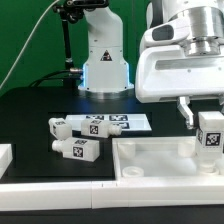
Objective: Assemble one leg
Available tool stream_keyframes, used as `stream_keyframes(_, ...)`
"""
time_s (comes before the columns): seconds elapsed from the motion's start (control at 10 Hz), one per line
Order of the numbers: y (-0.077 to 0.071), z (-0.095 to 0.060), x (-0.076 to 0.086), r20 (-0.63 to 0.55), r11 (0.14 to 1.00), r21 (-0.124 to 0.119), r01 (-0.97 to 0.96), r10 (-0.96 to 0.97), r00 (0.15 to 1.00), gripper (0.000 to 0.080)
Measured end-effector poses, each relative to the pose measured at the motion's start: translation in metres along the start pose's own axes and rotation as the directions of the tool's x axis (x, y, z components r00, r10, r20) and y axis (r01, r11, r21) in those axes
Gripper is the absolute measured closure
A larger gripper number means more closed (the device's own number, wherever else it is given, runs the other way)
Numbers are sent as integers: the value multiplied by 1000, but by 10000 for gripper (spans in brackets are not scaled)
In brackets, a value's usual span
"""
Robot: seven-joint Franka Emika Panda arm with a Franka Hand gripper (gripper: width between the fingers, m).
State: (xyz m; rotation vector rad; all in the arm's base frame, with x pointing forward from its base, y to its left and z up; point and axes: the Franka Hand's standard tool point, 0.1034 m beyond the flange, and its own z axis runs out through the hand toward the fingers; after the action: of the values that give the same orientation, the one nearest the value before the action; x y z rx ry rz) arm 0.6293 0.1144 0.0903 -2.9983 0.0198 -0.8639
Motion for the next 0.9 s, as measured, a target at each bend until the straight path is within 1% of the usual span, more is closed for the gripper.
stream_keyframes(0.2,-1,3,-3,-5,1000,-1,4,-4,1000,515)
stream_keyframes(0.4,0,8,-10,-9,1000,-6,9,-9,1000,515)
stream_keyframes(0.7,1,11,-10,-51,1000,-10,16,-17,999,515)
stream_keyframes(0.9,1,11,-10,-51,1000,-10,16,-17,999,515)
